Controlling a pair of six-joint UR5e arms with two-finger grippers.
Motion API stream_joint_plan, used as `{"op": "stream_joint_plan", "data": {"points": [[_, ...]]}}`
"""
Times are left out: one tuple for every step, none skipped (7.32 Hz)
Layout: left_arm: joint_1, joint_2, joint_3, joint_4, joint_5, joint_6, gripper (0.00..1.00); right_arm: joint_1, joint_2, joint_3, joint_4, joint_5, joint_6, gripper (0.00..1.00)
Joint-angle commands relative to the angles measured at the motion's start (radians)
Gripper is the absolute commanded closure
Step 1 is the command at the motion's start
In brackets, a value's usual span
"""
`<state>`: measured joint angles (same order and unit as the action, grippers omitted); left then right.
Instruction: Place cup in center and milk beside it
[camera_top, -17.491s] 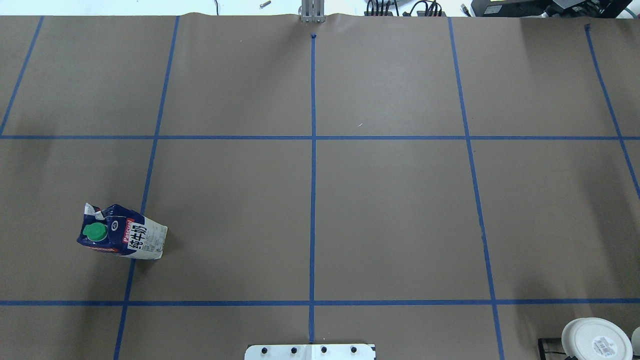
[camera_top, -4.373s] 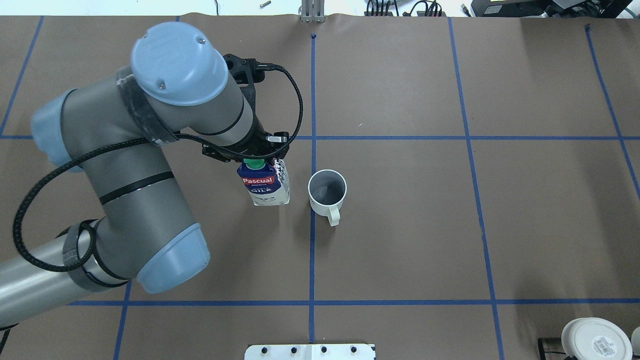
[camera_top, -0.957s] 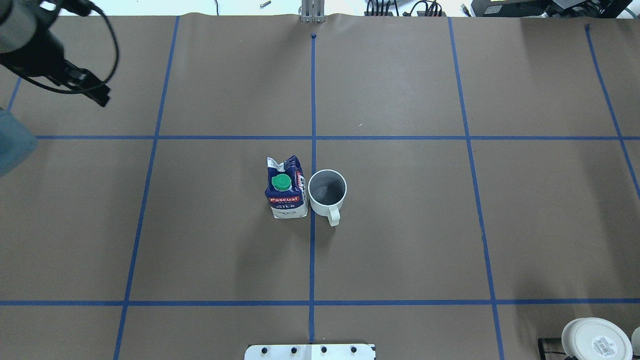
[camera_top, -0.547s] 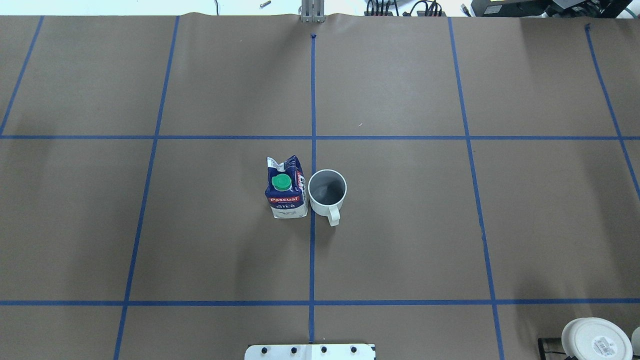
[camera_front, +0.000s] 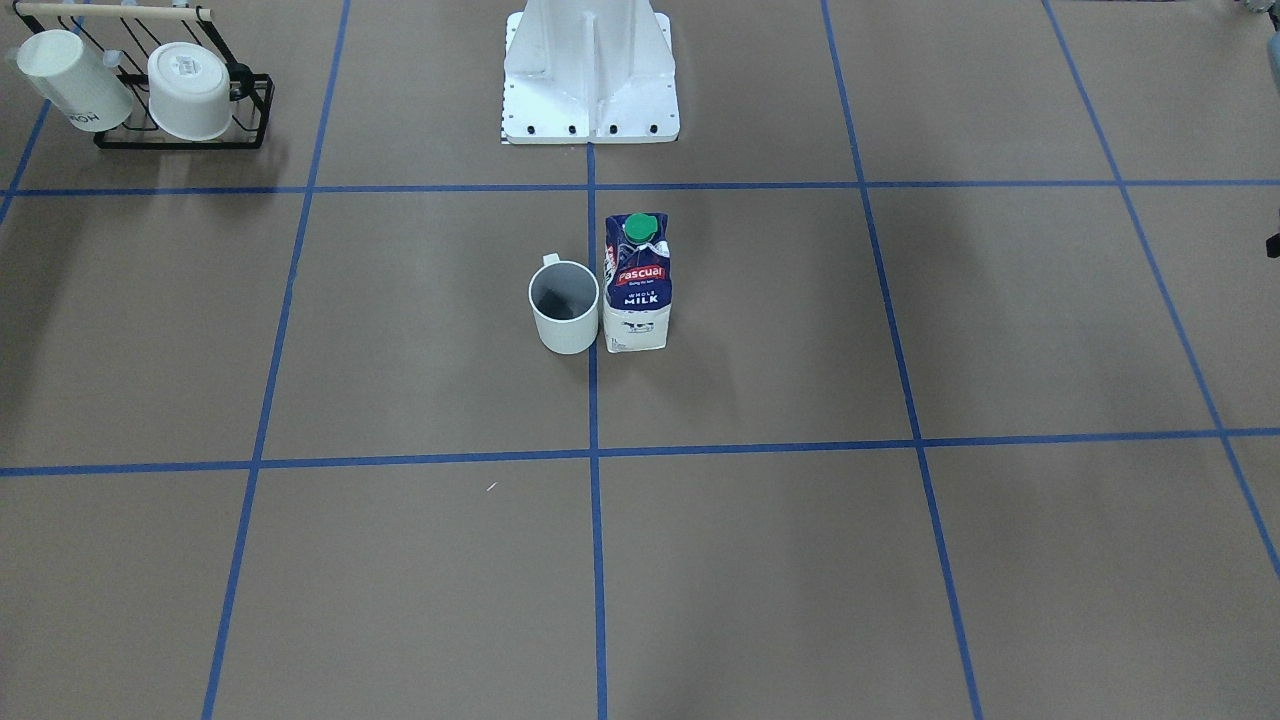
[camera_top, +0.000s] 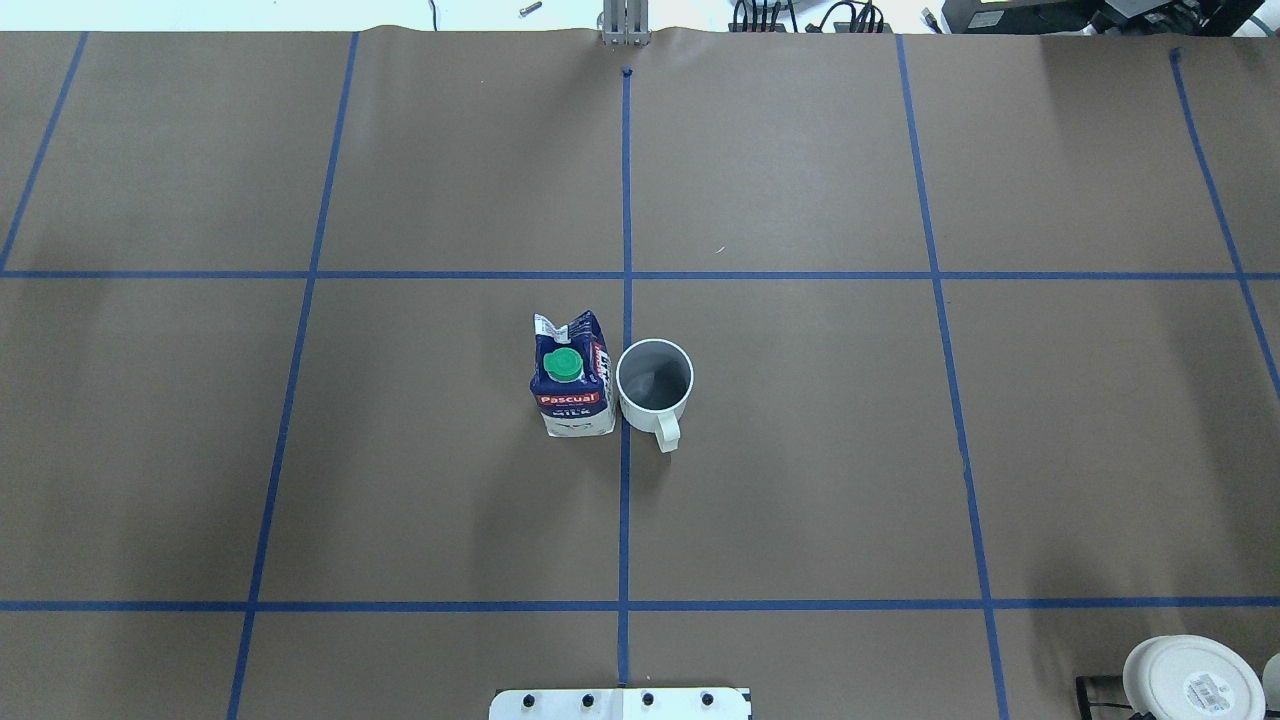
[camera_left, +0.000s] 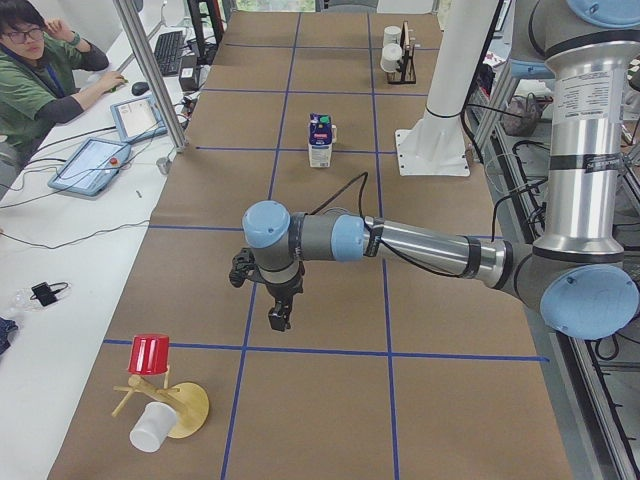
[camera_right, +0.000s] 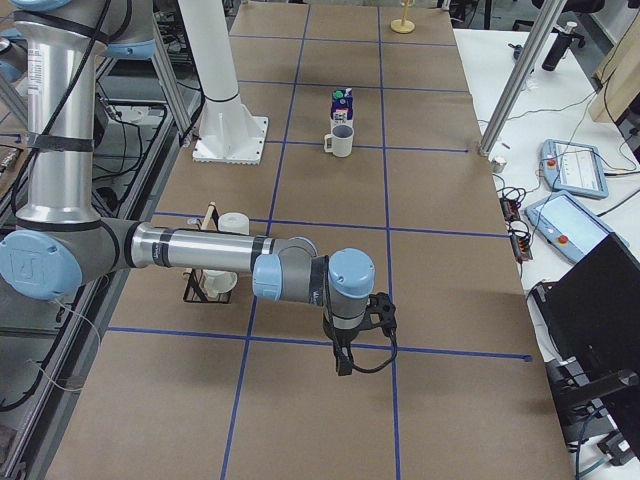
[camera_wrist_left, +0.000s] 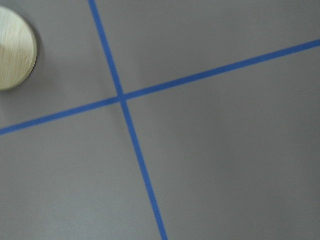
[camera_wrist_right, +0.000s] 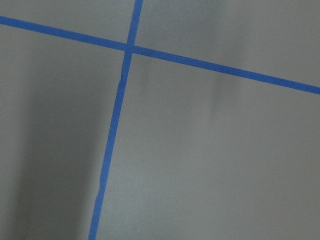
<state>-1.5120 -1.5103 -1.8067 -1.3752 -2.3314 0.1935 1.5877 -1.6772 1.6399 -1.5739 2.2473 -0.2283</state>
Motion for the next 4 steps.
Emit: {"op": "stream_joint_plan", "data": {"points": [[-0.011,0.024,-0.013,-0.004,0.003,0.004,0.02,0.000,0.001,0.003,0.000,0.000,0.003,0.00],[-0.011,0.021,-0.023,-0.005,0.004,0.010,0.02,0.000,-0.001,0.004,0.000,0.006,0.004,0.00],[-0.010,0.021,-0.028,-0.005,0.003,0.012,0.02,0.001,0.001,0.020,0.000,0.008,0.000,0.00],[-0.011,0.022,-0.028,-0.005,0.001,0.011,0.02,0.000,-0.001,0.017,-0.002,0.003,0.006,0.00]]}}
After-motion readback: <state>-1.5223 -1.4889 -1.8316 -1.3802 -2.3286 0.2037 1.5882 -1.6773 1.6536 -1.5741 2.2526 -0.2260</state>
